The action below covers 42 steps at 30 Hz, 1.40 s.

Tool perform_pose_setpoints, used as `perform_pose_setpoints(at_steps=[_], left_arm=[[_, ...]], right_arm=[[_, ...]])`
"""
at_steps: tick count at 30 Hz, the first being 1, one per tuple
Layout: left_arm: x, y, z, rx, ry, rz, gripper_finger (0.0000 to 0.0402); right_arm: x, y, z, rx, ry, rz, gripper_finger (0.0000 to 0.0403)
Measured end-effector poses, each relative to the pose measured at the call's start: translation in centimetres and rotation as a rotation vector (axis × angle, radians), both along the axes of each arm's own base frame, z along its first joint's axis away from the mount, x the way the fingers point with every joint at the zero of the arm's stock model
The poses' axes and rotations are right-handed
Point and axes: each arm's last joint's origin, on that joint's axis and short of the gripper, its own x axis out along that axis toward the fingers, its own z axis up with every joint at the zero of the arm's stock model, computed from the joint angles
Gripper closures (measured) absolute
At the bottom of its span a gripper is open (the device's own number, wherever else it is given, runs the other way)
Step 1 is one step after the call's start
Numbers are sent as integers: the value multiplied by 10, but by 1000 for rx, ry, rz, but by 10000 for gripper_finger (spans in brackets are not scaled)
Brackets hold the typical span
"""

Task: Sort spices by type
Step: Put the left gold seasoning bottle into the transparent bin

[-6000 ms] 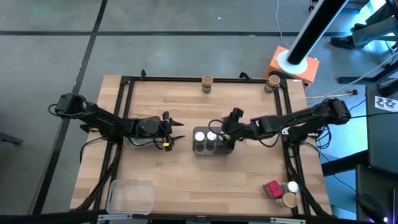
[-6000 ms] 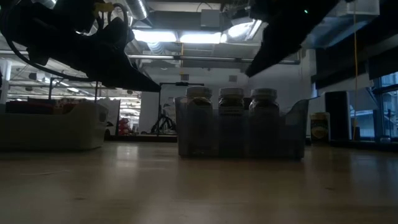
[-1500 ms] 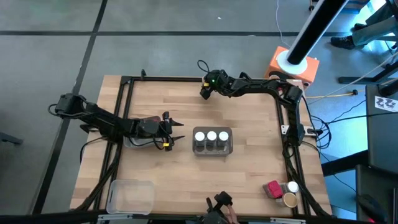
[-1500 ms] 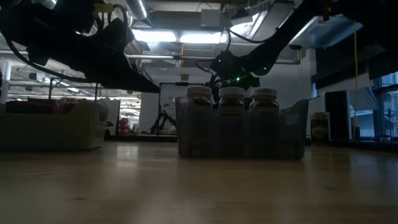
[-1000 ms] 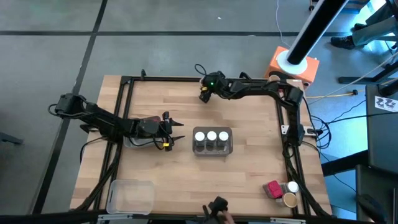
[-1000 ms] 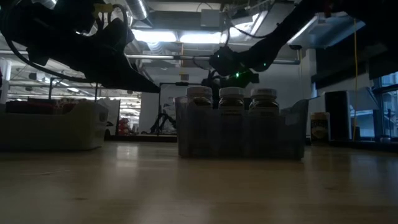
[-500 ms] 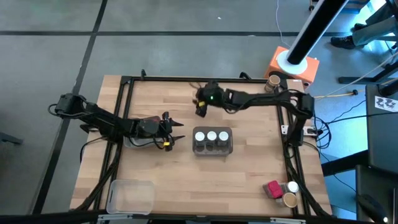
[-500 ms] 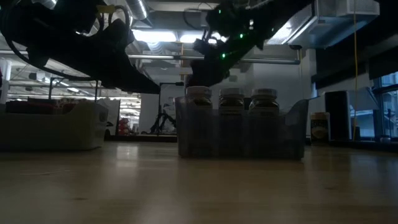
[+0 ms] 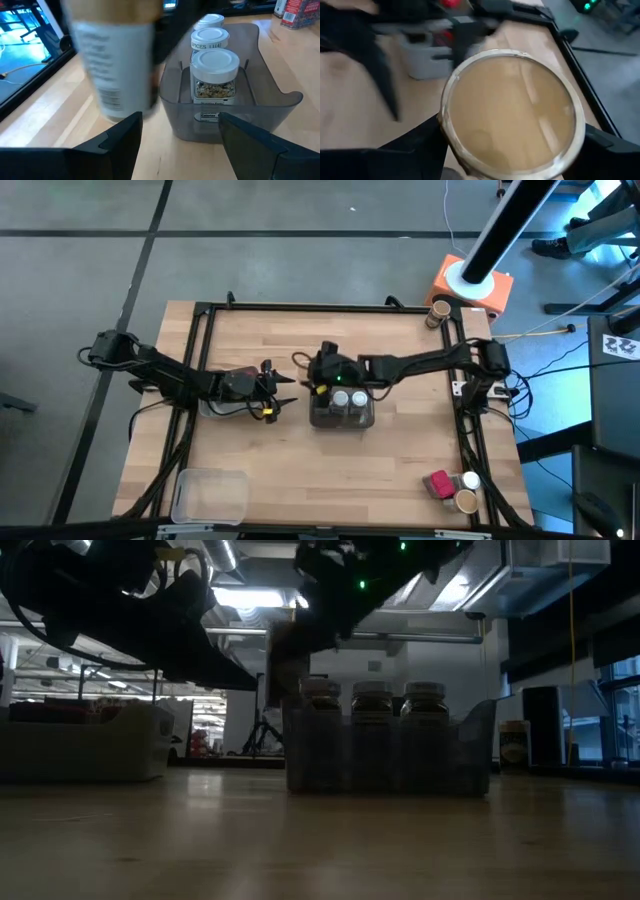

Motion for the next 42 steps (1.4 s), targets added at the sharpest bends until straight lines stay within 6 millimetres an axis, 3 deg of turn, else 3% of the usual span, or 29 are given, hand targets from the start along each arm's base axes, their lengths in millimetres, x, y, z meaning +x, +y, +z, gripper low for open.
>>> perform_pose_setpoints(at_steps=[10, 24, 32, 42], left_arm=[[-6, -5, 10, 6, -14, -28, 153], [-45, -24, 34, -117, 6, -45, 153], [-56, -38, 43, -110, -45, -79, 153], [-55, -37, 44, -88, -53, -65, 153]], right_arm=[[6, 43, 24, -10, -70, 106, 116], [3, 94, 24, 105, -129, 238, 116], [17, 117, -4, 149, -144, 307, 116], [36, 121, -48, 221, -150, 273, 116]])
